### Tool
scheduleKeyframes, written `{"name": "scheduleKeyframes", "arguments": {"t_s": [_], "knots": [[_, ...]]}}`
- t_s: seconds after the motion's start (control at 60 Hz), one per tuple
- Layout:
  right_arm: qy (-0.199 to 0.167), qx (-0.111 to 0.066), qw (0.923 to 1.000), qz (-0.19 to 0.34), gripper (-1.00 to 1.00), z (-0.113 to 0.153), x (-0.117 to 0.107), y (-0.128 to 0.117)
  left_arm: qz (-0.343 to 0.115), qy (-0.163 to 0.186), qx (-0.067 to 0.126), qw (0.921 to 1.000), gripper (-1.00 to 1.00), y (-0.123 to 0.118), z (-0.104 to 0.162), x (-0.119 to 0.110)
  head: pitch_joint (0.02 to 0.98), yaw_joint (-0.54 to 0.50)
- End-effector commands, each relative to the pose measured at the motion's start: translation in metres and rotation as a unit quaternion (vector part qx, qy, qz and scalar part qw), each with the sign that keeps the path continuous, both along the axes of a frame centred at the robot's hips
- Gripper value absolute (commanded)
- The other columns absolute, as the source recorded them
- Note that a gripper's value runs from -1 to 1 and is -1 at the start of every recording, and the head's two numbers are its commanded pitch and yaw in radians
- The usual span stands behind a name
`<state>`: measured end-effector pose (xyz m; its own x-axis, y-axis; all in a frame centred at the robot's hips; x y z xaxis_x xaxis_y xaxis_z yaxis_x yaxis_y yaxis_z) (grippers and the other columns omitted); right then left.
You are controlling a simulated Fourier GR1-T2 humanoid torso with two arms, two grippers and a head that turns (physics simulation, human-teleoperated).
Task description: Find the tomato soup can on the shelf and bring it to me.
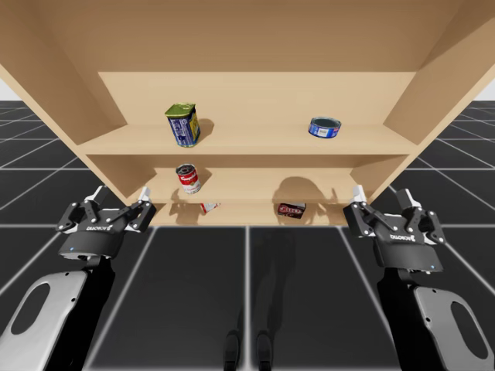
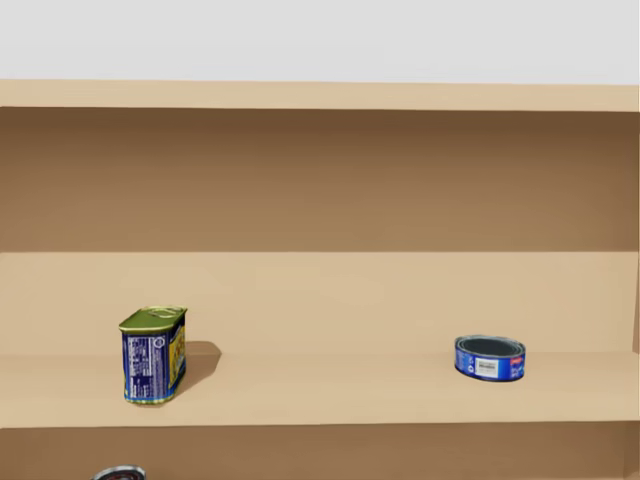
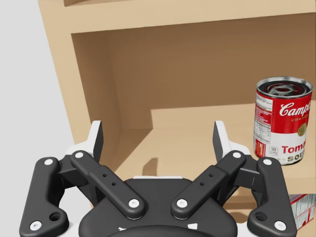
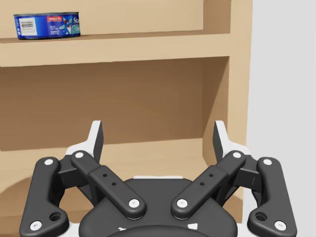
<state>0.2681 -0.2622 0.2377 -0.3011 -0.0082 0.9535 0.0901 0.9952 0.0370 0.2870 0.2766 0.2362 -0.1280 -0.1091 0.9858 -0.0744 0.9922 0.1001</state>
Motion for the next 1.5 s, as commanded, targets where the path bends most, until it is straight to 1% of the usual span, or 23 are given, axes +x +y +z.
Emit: {"name": "scheduleKeyframes", "arguments": {"t_s": [0.017,0.05,0.15,0.267,0.317,0.367,0.4,0.417,0.567,0.617,0.717,0.767,0.783,0.833,0.933,0.967,1.067,1.15,1.183,1.25,1.317,1.433,1.5], "knots": [[-0.008,0.009,0.9998,-0.016,-1.0,-0.001,-0.001,0.0,0.0,0.0,0.001,1.0,-1.0,0.0,0.0,0.0,0.099,-0.03],[-0.011,-0.003,0.9998,-0.017,-1.0,-0.001,0.0,0.0,-0.001,0.0,0.001,1.0,-1.0,0.0,0.0,0.0,0.102,-0.03],[-0.007,-0.003,0.9998,-0.016,-1.0,-0.001,0.002,-0.003,-0.002,0.001,0.0,1.0,-1.0,0.0,0.0,0.0,0.121,-0.03],[0.002,0.003,0.9999,-0.012,-1.0,-0.001,0.003,-0.004,-0.003,0.001,0.0,1.0,-1.0,-0.001,0.0,-0.001,0.193,-0.01],[0.003,0.001,0.9999,-0.011,-1.0,-0.001,0.003,-0.004,-0.003,0.001,0.0,1.0,-1.0,0.0,0.0,-0.001,0.227,0.01],[0.004,-0.007,0.9999,-0.013,-1.0,-0.002,0.003,-0.004,-0.002,0.001,0.001,1.0,-1.0,0.0,-0.001,-0.001,0.265,0.02],[0.005,-0.006,0.9999,-0.013,-1.0,-0.003,0.003,-0.004,-0.002,0.002,0.001,1.0,-1.0,0.0,-0.001,0.0,0.283,0.03],[0.006,-0.007,0.9999,-0.013,-1.0,-0.003,0.004,-0.004,-0.003,0.002,0.002,1.0,-1.0,-0.001,-0.001,0.0,0.307,0.05],[0.01,-0.018,0.9997,-0.012,-1.0,-0.005,0.005,-0.004,-0.008,0.003,0.0,1.0,-1.0,-0.002,0.0,-0.001,0.386,0.13],[0.013,-0.025,0.9995,-0.012,-1.0,-0.006,0.005,-0.004,-0.01,0.003,-0.001,0.9999,-1.0,-0.001,0.0,-0.001,0.423,0.18],[0.019,-0.035,0.9992,-0.006,-1.0,-0.008,0.005,-0.001,-0.014,0.003,-0.006,0.9999,-1.0,-0.002,0.001,-0.002,0.479,0.26],[0.02,-0.035,0.9992,-0.006,-1.0,-0.008,0.005,-0.001,-0.017,0.003,-0.009,0.9998,-1.0,-0.002,0.002,-0.002,0.494,0.28],[0.021,-0.037,0.9991,-0.005,-1.0,-0.009,0.006,-0.001,-0.02,0.004,-0.013,0.9997,-1.0,-0.002,0.002,-0.003,0.506,0.29],[0.022,-0.039,0.999,-0.004,-1.0,-0.01,0.006,0.0,-0.022,0.004,-0.015,0.9996,-1.0,-0.003,0.003,-0.003,0.515,0.31],[0.024,-0.04,0.9989,-0.004,-1.0,-0.01,0.006,0.0,-0.037,0.006,-0.027,0.9989,-1.0,-0.009,0.006,-0.007,0.526,0.32],[0.025,-0.043,0.9988,-0.005,-1.0,-0.011,0.006,0.0,-0.054,0.011,-0.034,0.9979,-1.0,-0.015,0.009,-0.01,0.527,0.31],[0.024,-0.045,0.9987,-0.005,-1.0,-0.012,0.006,0.0,-0.069,0.01,-0.037,0.9969,-1.0,-0.024,0.017,-0.016,0.528,0.31],[0.023,-0.045,0.9987,-0.005,-1.0,-0.011,0.006,-0.001,-0.071,0.014,-0.037,0.9967,-1.0,-0.029,0.025,-0.023,0.529,0.31],[0.022,-0.045,0.9987,-0.005,-1.0,-0.011,0.006,-0.001,-0.074,0.021,-0.04,0.9962,-1.0,-0.032,0.03,-0.026,0.527,0.31],[0.021,-0.045,0.9987,-0.006,-1.0,-0.011,0.006,-0.002,-0.074,0.036,-0.038,0.9959,-1.0,-0.036,0.037,-0.029,0.525,0.31],[0.02,-0.046,0.9987,-0.006,-1.0,-0.011,0.005,-0.002,-0.089,0.056,-0.036,0.9938,-1.0,-0.041,0.043,-0.03,0.524,0.31],[0.017,-0.048,0.9987,-0.005,-1.0,-0.011,0.005,-0.003,-0.12,0.093,-0.044,0.9874,-1.0,-0.052,0.05,-0.024,0.523,0.31],[0.016,-0.047,0.9988,-0.006,-1.0,-0.011,0.005,-0.003,-0.122,0.103,-0.038,0.9865,-1.0,-0.057,0.052,-0.018,0.521,0.31]]}}
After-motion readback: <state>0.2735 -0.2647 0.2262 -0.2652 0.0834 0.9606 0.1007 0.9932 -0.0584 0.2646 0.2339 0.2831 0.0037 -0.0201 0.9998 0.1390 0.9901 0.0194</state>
